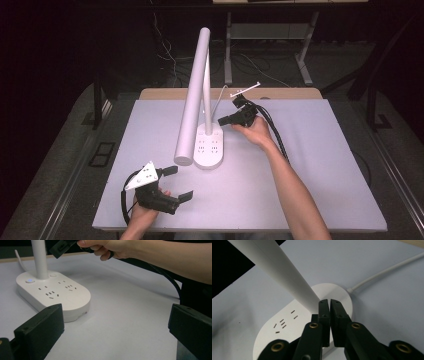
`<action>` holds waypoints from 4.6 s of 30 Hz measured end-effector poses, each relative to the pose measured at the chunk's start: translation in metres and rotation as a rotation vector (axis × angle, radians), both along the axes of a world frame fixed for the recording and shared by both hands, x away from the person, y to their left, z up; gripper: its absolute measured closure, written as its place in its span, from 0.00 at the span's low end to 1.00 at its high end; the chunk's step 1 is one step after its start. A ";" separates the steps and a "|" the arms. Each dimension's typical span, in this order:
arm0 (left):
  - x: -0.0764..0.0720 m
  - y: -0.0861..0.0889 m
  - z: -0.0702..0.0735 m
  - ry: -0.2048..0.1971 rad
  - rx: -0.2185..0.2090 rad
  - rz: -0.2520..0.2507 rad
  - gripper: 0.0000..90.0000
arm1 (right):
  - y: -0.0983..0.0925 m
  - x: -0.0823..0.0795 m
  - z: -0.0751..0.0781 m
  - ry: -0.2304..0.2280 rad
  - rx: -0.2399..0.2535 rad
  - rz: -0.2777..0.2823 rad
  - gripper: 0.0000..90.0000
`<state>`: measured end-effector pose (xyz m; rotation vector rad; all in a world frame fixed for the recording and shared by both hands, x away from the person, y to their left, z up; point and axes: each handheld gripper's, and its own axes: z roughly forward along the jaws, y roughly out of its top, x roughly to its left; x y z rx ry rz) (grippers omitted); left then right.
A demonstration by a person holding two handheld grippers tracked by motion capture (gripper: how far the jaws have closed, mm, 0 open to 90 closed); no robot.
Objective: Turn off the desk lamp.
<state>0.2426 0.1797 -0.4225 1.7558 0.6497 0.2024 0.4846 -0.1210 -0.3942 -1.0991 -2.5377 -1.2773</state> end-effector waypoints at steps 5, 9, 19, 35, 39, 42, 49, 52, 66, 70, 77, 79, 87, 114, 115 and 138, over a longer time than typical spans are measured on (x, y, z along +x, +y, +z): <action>0.000 0.001 0.000 0.001 0.000 0.001 0.00 | 0.004 0.001 -0.006 0.010 -0.006 -0.004 1.00; 0.001 0.002 0.000 0.003 0.003 0.004 0.00 | 0.009 0.002 -0.014 0.026 -0.002 0.000 1.00; 0.001 0.002 0.000 0.002 0.007 0.002 0.00 | 0.014 0.003 -0.023 0.054 -0.005 0.008 1.00; 0.001 0.002 0.000 0.003 0.006 0.000 0.00 | 0.011 0.004 -0.034 0.054 0.004 -0.015 1.00; 0.001 0.002 0.000 0.003 0.007 -0.001 0.00 | 0.010 0.002 -0.035 0.040 0.003 -0.024 1.00; 0.002 0.002 0.000 0.003 0.008 -0.001 0.00 | 0.010 0.002 -0.033 0.034 0.012 -0.023 1.00; 0.002 0.003 0.000 0.004 0.006 0.004 0.00 | 0.014 0.000 -0.034 0.040 0.020 -0.013 1.00; 0.001 0.003 0.000 0.004 0.008 0.004 0.00 | 0.014 0.001 -0.034 0.052 0.020 -0.013 1.00; 0.002 0.001 -0.001 0.007 0.010 0.002 0.00 | 0.011 -0.003 -0.036 0.030 0.017 -0.022 1.00; 0.001 0.001 0.000 0.006 0.009 0.003 0.00 | 0.012 -0.004 -0.034 0.029 0.007 -0.024 1.00; 0.002 0.003 -0.001 0.006 0.003 0.008 0.00 | 0.014 -0.004 -0.035 0.031 0.028 -0.025 1.00; 0.002 0.003 -0.001 0.005 0.005 0.006 0.00 | 0.015 -0.004 -0.035 0.031 0.026 -0.022 1.00; 0.001 0.001 -0.001 0.005 0.007 0.004 0.00 | 0.017 -0.006 -0.034 0.016 0.015 -0.019 1.00; 0.002 0.002 -0.001 0.005 0.004 0.008 0.00 | 0.011 -0.011 -0.039 0.012 0.067 -0.054 1.00; 0.002 0.002 -0.001 0.005 0.004 0.008 0.00 | 0.011 -0.012 -0.038 0.011 0.064 -0.053 1.00; 0.001 0.001 -0.001 0.006 0.004 0.010 0.00 | -0.020 -0.029 -0.002 -0.049 0.060 -0.055 1.00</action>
